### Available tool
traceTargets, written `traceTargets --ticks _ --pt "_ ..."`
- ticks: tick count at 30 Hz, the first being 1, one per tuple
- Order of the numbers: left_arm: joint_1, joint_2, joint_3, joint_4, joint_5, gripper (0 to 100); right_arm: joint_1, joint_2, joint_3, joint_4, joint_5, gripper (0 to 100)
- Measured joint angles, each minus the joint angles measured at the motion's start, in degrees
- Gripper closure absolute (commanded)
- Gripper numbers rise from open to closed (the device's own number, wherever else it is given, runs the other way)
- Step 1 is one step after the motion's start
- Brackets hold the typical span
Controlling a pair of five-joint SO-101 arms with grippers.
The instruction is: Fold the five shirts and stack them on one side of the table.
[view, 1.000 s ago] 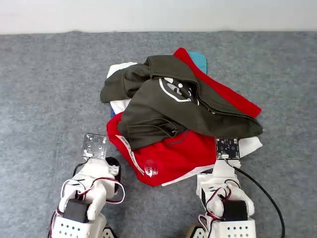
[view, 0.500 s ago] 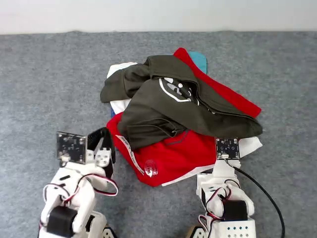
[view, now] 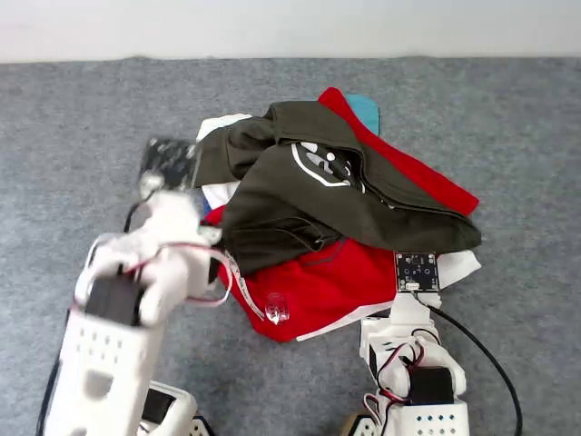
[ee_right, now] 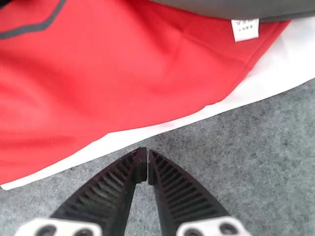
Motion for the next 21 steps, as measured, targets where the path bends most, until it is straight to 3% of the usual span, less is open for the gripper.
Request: traceTargets --ticks 2,5,9,12,21 --pt "0.4 6.2 -4.5 0.6 -1.5 98 0.0 0.0 0.0 0.0 0.0 98.8" --pt "1.3 14.9 -10.6 0.6 -10.4 98 0.0 0.0 0.0 0.0 0.0 98.8" --pt "3.7 25.6 -17.1 3.0 -19.3 81 0.0 0.0 0.0 0.0 0.0 98.8" --pt "5.3 33.1 -21.5 6.9 -21.1 69 0.0 0.0 0.0 0.0 0.0 98.8" --pt "6.2 57.1 -37.5 13.4 -22.2 68 0.0 0.0 0.0 0.0 0.0 98.8"
